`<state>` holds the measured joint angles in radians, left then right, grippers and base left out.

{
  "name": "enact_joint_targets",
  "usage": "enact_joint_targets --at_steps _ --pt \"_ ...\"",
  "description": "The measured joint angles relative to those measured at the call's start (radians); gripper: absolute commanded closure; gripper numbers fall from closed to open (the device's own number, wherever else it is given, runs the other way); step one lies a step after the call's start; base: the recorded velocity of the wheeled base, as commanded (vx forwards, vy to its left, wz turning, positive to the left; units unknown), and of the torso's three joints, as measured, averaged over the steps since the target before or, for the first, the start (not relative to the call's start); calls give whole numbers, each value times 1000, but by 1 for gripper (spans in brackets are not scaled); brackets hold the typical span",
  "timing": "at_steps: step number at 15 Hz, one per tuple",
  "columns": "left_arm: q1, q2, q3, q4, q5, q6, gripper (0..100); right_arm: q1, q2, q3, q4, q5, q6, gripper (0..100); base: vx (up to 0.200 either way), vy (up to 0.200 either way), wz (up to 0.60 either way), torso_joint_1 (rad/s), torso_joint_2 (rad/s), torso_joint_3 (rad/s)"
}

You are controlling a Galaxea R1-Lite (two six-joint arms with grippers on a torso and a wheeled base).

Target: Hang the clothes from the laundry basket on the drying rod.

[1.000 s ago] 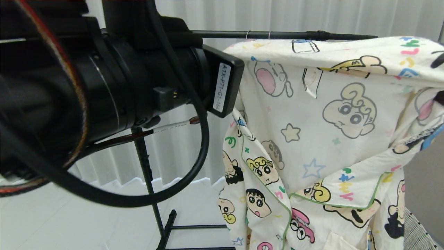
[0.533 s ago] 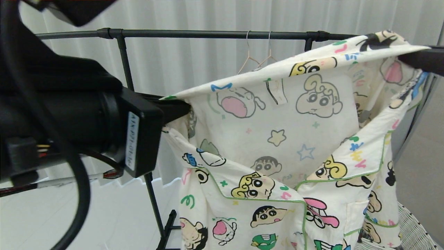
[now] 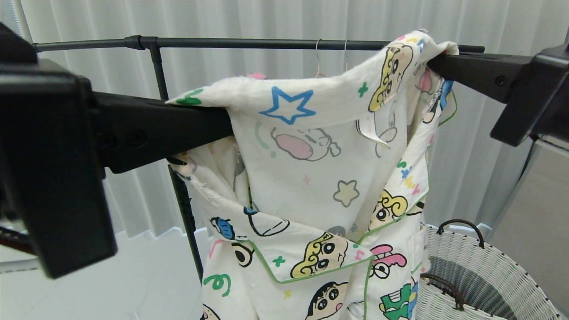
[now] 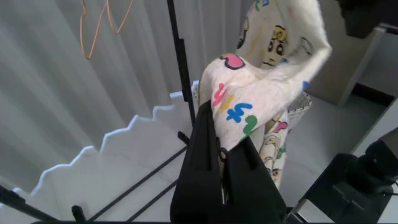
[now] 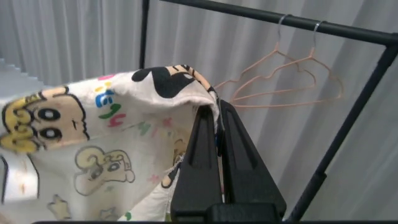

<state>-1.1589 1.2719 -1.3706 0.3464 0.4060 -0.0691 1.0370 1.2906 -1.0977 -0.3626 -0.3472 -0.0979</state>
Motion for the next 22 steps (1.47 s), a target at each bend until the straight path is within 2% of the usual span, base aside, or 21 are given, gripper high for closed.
enact_joint_targets --at_steps 2,5,8,10,12,18,19,22 --pt "-5 -5 4 0 20 31 100 -29 -7 0 7 0 -7 100 0 0 0 0 0 0" --pt "11 -7 16 -6 54 152 100 -81 -59 3 73 13 -16 100 0 0 0 0 0 0" --pt "50 12 0 -25 40 179 100 -101 -163 3 266 42 -16 100 0 0 0 0 0 0" --pt "75 42 -21 -82 31 180 100 -90 -244 3 413 93 -15 100 0 0 0 0 0 0" --pt "90 77 -32 -141 36 179 100 -67 -280 3 431 107 -15 100 0 0 0 0 0 0" --pt "96 117 -26 -146 41 174 100 -25 -267 11 373 107 -12 100 0 0 0 0 0 0" --pt "97 117 -26 -146 40 174 100 -24 -269 25 371 107 -11 0 0 0 0 0 0 0" --pt "110 117 -29 -148 41 172 100 -23 -289 73 371 111 -13 0 0 0 0 0 0 0"
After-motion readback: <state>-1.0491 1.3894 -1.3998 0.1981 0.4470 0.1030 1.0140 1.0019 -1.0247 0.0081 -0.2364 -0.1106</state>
